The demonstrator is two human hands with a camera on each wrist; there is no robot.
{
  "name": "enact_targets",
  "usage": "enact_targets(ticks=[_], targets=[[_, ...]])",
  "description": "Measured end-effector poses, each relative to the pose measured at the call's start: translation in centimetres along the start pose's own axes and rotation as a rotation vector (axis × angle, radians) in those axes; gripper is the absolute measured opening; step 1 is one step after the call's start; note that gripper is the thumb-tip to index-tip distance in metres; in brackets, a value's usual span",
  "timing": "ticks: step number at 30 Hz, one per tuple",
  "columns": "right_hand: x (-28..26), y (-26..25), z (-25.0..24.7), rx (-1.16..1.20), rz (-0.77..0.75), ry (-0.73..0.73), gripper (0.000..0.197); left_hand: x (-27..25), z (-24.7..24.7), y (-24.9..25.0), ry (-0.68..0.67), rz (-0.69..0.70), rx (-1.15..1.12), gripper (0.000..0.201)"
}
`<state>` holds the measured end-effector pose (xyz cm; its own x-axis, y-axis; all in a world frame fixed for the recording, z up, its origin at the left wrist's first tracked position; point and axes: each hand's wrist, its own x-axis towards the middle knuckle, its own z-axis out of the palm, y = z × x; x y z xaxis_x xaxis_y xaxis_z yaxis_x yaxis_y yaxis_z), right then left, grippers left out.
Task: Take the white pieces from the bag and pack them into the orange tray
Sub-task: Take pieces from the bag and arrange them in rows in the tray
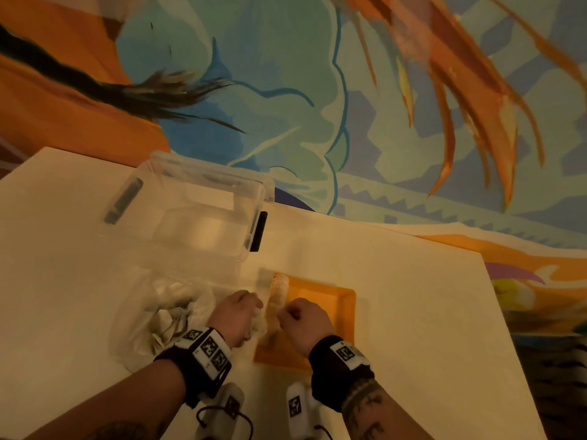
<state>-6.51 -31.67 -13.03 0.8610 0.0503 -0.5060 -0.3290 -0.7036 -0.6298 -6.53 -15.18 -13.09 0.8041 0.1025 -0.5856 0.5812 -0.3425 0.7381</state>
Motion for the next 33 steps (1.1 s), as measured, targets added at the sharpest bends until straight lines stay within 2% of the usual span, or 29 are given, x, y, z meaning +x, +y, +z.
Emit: enact_targets(ticks=[3,5,9,14,16,19,22,25,27,30,33], targets=[[-2.1,-0.9,-1.0,0.232,-0.062,-0.036,0.024,-0.1,1.1,0.9,-0.04,0.092,-0.016,0.021],[-3.1,-1.1,-1.5,0.273,-0.07,-0.017,0.026,-0.7,1.9,1.6,-0.034,0.115,-0.049,0.019],[-3.9,-0.5,-2.6,0.368,-0.055,0.015,0.01,-1.2,3.8,2.3,-0.003,0.113,-0.097,0.012],[-4.4,0.0,-4.2,0.447,-0.067,0.04,0.013,-2.7,4.4,3.1,-0.047,0.23,-0.005,0.024],[-4.4,0.1,-5.0,0.437,-0.083,0.055,0.012,-2.9,4.6,2.9,-0.047,0.231,-0.006,0.027],[-4.1,0.3,-6.4,0.41,-0.115,0.105,0.012,-2.9,4.6,2.4,-0.083,0.232,-0.097,0.02],[-3.3,0.7,-7.4,0.251,-0.197,0.108,0.01,-3.0,4.4,2.4,-0.145,0.208,-0.159,0.006],[-3.0,0.7,-8.0,0.084,-0.282,0.119,0.003,-3.0,4.5,2.3,-0.148,0.212,-0.116,0.011],[-3.1,0.7,-8.2,0.125,-0.32,0.153,0.005,-3.0,4.5,2.4,-0.134,0.246,-0.124,0.009],[-3.3,0.9,-7.8,0.255,-0.285,0.183,0.018,-2.7,4.2,2.4,-0.073,0.272,-0.187,0.009],[-3.0,1.4,-6.3,0.217,-0.281,0.146,0.007,-2.3,3.8,2.0,-0.07,0.284,-0.228,0.007]])
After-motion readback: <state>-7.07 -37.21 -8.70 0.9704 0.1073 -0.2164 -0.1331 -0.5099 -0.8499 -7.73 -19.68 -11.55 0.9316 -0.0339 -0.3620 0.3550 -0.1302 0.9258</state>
